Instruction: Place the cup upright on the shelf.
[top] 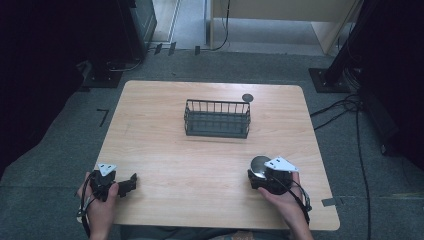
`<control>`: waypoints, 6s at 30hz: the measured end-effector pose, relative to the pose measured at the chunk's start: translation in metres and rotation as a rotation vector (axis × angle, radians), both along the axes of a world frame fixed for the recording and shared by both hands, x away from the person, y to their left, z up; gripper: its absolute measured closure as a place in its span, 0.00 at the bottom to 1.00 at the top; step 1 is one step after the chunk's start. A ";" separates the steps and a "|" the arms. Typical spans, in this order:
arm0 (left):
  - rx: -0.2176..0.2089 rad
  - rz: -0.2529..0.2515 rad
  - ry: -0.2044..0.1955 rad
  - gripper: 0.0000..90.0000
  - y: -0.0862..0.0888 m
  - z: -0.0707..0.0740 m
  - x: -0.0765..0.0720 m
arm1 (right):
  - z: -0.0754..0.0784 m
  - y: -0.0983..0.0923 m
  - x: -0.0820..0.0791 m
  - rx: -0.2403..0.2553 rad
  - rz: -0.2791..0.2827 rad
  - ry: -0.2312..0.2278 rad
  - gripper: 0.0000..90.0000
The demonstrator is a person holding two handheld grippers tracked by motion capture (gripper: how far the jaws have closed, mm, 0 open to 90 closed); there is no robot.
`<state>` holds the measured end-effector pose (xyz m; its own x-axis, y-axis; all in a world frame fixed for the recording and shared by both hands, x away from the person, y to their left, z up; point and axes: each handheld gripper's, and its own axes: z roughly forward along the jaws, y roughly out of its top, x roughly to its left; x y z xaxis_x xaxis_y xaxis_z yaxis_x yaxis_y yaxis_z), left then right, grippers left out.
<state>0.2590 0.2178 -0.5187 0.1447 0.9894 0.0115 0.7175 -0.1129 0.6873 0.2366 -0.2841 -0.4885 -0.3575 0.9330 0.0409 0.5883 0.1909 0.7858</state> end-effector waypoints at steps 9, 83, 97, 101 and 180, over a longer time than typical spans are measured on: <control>0.000 0.000 0.000 0.00 0.000 0.000 0.000 | 0.010 0.002 0.005 0.028 0.003 0.000 0.20; -0.002 0.001 0.000 0.00 0.000 0.000 0.000 | 0.102 0.057 0.097 0.009 0.082 -0.092 0.20; -0.001 0.001 0.000 0.00 0.000 0.000 0.000 | 0.118 0.062 0.124 -0.004 0.070 -0.108 0.20; -0.001 0.001 0.000 0.00 0.000 0.000 0.000 | 0.120 0.066 0.132 -0.007 0.067 -0.106 0.20; -0.001 0.001 0.000 0.00 0.000 0.000 0.000 | 0.066 0.086 0.189 0.019 -0.043 -0.043 0.00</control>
